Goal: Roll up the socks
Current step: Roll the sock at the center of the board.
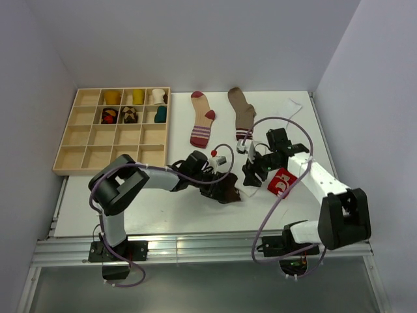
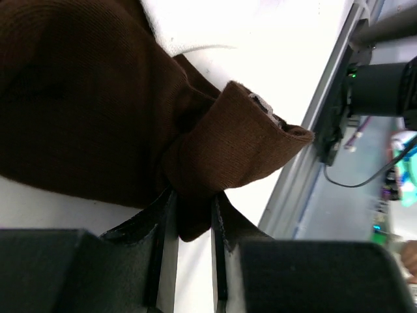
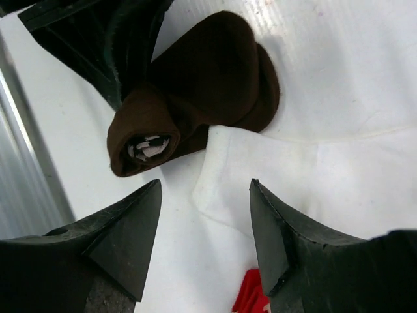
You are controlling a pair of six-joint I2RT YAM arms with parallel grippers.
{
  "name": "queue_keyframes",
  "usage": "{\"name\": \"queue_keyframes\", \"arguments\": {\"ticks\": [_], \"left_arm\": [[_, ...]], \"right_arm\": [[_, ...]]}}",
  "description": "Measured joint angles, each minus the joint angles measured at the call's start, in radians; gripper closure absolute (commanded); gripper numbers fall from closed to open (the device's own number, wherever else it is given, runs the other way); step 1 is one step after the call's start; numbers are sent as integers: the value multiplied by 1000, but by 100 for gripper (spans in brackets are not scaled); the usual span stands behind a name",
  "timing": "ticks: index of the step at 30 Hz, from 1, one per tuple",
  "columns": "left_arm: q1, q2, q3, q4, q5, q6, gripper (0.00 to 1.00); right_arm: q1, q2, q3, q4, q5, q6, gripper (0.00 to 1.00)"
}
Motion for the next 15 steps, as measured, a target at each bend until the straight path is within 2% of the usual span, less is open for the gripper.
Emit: {"name": "queue_keyframes", "arguments": {"ticks": [5,15], "left_arm": [[5,30,60,-82,36,-59,100],[41,56,81,-155,117,-156,100]], "right_arm": [[55,-136,-100,91,37,-34,34],[347,-389,-352,293,206,-40,33]]}}
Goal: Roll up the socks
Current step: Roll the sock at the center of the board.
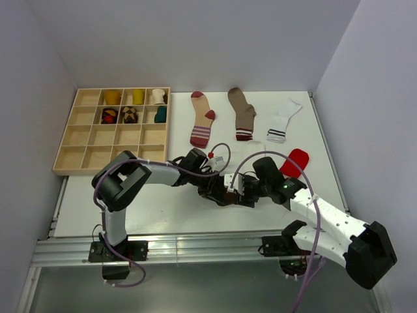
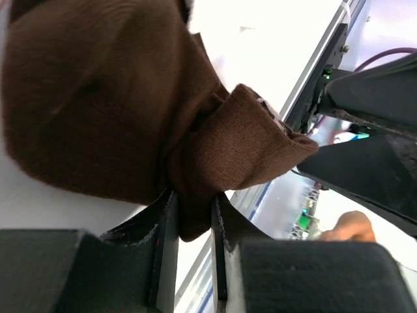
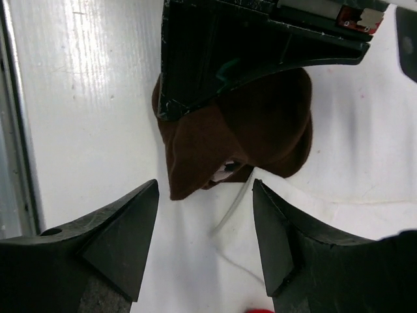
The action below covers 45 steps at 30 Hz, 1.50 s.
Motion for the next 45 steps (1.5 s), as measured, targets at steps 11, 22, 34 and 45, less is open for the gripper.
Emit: {"name": "queue_keyframes", "arguments": {"ticks": [11,22,34,45], "left_arm": [[27,34,23,-35,63,-31,100],[38,49,39,-55,86,-31,100],[50,49,39,-75,95,-25,100],[55,49,44,-96,95,-16,93]], "right_arm": [[156,-100,-87,108,130,0,33],[309,-71,-92,143,221,8,37],[323,78,-123,256,291,-15,38],[323,218,-120,373,336,-56,48]]}}
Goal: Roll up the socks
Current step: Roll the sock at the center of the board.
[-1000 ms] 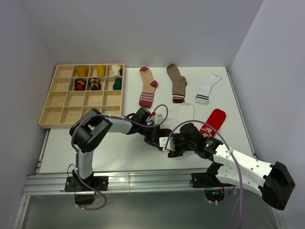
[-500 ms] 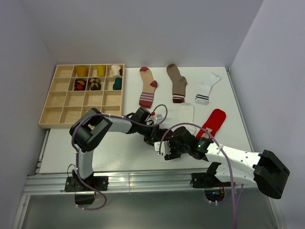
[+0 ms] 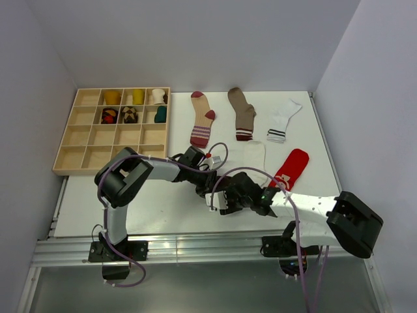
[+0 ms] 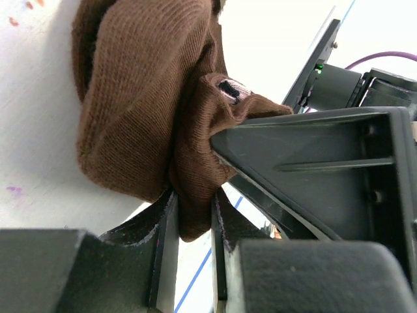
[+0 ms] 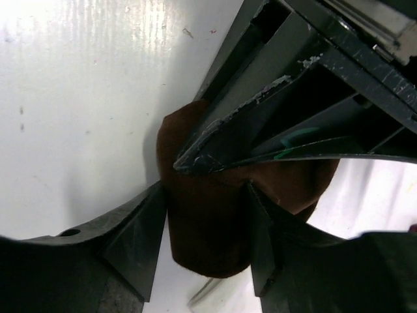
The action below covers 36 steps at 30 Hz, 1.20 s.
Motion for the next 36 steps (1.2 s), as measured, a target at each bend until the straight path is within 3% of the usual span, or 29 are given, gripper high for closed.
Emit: {"name": "queue_keyframes", "arguments": {"ticks": [1,5,11,17,27,32,36], "left_arm": [[1,-1,0,-1,0,0,90],[6,-15,-7,-9,-13,-4,63],[15,-119,-77,-11,-140,-46,47],[23,-246,-137,-16,-314,-116,46],[16,-603,-309,-46,-747,-160,43],[-88,-640,-333,-15,-958,-51,40],[-200,-613,-331,36,-1036,59,40]], "right_arm": [[0,8,2,6,3,-4,51],[-2,25,13,13,7,-6,67],[-50,49,68,-44,-60,16,71],[-130,166,228,-224,-186,27,72],[-309,490,591,-604,-446,11,71],[-368,686,791,-825,-542,-6,71],[-405,792,892,-947,-603,-8,70]]}}
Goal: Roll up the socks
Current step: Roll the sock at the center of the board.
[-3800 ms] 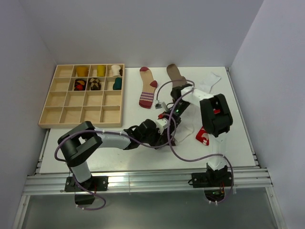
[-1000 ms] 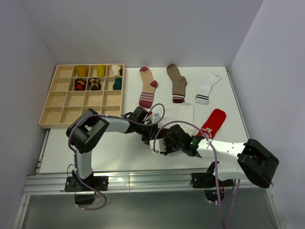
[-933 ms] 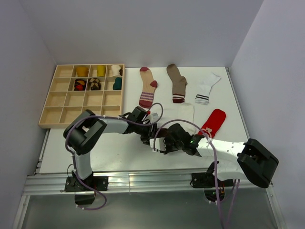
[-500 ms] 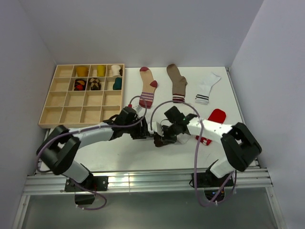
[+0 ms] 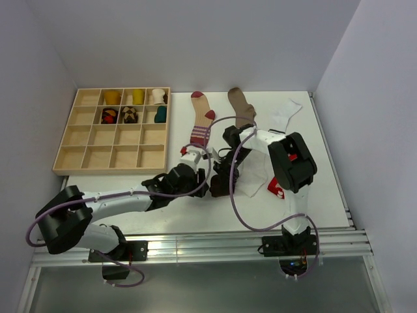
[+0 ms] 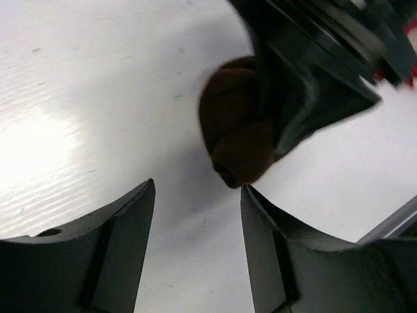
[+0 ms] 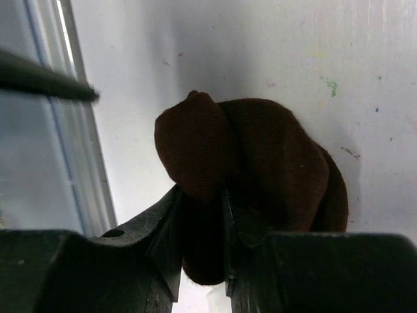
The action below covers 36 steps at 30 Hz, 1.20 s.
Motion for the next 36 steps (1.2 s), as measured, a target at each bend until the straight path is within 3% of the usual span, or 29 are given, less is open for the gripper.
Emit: {"name": "queue_keyframes", "arguments": {"ticks": [9,16,25,36], "left_arm": [[-57,114,20,182,20,225,39],[-57,183,67,274,150,314,40],[-43,299,108,306,338,340,43],[51,369,95,393,499,311,46]], "right_arm": [[-50,84,39,-138,-51,7,70],[-62,101,45,-171,-54,10,70],[-72,114,52,-183,-65,13,71],[-84,125,52,-195,-71,23,71]]}}
